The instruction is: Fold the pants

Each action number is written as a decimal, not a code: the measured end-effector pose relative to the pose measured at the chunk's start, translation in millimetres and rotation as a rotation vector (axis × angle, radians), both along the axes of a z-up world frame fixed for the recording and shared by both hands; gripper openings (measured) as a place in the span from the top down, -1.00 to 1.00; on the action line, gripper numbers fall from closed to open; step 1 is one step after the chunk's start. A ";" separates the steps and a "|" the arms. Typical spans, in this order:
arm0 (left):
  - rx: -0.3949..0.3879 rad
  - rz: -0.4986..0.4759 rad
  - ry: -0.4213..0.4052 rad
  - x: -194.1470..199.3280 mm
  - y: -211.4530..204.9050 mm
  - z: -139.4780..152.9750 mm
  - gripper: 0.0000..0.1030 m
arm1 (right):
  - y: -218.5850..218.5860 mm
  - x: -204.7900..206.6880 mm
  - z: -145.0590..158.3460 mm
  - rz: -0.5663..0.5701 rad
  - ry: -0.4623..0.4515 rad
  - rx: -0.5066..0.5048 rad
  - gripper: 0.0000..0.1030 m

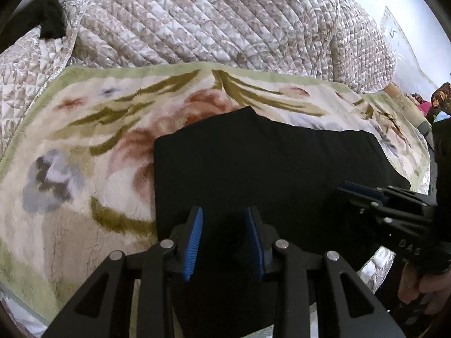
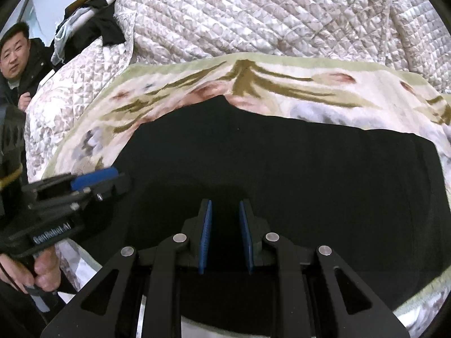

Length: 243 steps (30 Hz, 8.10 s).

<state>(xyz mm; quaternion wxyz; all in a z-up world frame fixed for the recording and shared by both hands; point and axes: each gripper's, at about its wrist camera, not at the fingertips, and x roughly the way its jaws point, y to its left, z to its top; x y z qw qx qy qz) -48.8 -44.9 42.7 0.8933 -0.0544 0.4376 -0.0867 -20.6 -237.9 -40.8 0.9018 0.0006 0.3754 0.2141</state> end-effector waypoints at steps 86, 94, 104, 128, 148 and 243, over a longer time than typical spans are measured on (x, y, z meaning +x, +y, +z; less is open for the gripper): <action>-0.049 0.276 -0.061 -31.6 81.4 7.4 -0.05 | -30.4 -11.9 78.6 -0.095 -0.137 0.293 0.59; -0.082 0.370 -0.075 -45.8 121.5 9.2 -0.05 | 80.3 -10.2 13.8 0.159 0.004 0.126 0.59; -0.107 0.356 -0.105 -51.4 123.3 17.4 -0.05 | 114.1 -29.1 0.6 0.159 -0.106 -0.099 0.58; -0.097 0.315 -0.131 -49.1 107.2 25.5 -0.05 | 48.8 -70.7 27.2 0.166 -0.155 0.216 -0.02; -0.080 0.024 0.043 53.2 14.2 5.2 -0.04 | -4.1 71.4 5.9 -0.031 0.095 0.035 0.31; 0.022 0.097 -0.054 -9.4 38.0 4.5 0.53 | -24.9 -3.0 -2.5 -0.038 -0.039 0.007 0.10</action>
